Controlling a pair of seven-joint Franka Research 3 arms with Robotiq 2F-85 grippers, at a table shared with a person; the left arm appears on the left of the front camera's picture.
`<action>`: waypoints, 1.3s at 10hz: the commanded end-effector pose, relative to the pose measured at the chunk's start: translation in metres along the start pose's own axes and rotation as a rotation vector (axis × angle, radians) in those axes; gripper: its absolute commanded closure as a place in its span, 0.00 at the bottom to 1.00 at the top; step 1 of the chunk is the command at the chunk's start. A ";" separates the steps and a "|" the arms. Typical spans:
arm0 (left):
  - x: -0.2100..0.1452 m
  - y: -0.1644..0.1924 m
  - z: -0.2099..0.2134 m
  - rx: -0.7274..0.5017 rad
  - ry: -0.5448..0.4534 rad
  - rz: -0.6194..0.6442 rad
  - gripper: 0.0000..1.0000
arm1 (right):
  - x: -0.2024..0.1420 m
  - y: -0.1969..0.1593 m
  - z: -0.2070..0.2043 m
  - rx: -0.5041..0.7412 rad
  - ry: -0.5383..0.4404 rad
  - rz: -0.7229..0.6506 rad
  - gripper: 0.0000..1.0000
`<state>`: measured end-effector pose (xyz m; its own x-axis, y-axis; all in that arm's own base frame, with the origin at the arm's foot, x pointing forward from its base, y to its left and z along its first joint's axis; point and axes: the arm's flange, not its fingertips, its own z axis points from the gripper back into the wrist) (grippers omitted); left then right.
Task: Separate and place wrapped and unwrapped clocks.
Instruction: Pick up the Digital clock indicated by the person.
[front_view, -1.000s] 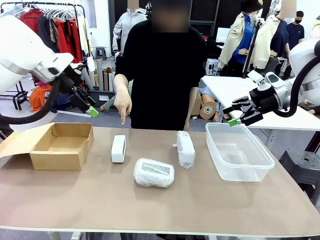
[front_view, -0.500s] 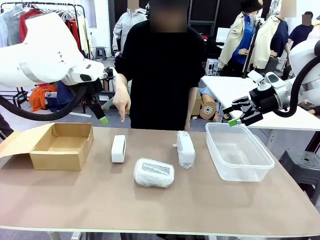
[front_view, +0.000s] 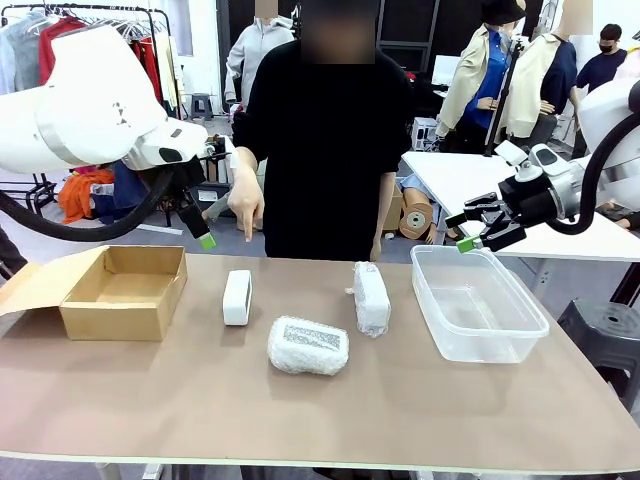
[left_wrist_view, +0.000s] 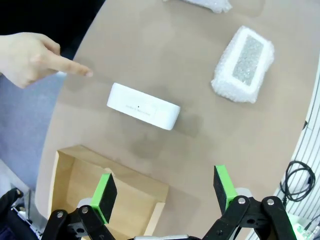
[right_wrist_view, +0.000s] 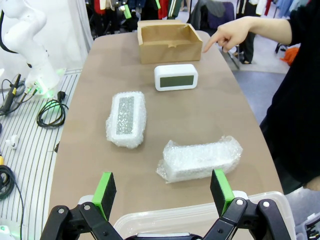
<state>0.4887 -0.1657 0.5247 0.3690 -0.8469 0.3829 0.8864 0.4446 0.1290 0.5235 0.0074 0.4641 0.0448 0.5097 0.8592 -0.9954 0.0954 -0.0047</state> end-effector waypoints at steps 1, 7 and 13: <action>0.013 -0.002 0.004 0.087 0.119 0.197 0.00 | 0.000 0.000 0.001 -0.002 0.000 0.001 0.00; 0.066 0.000 -0.032 0.217 0.209 0.724 0.00 | 0.000 0.000 0.001 -0.002 0.000 0.001 0.00; 0.082 0.017 -0.125 0.213 0.223 0.903 0.00 | 0.000 0.000 0.001 -0.002 0.000 0.001 0.00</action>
<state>0.5610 -0.2607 0.4467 0.9531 -0.1960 0.2305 0.1959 0.9803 0.0237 0.5235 0.0074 0.4638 0.0453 0.5096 0.8592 -0.9954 0.0955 -0.0042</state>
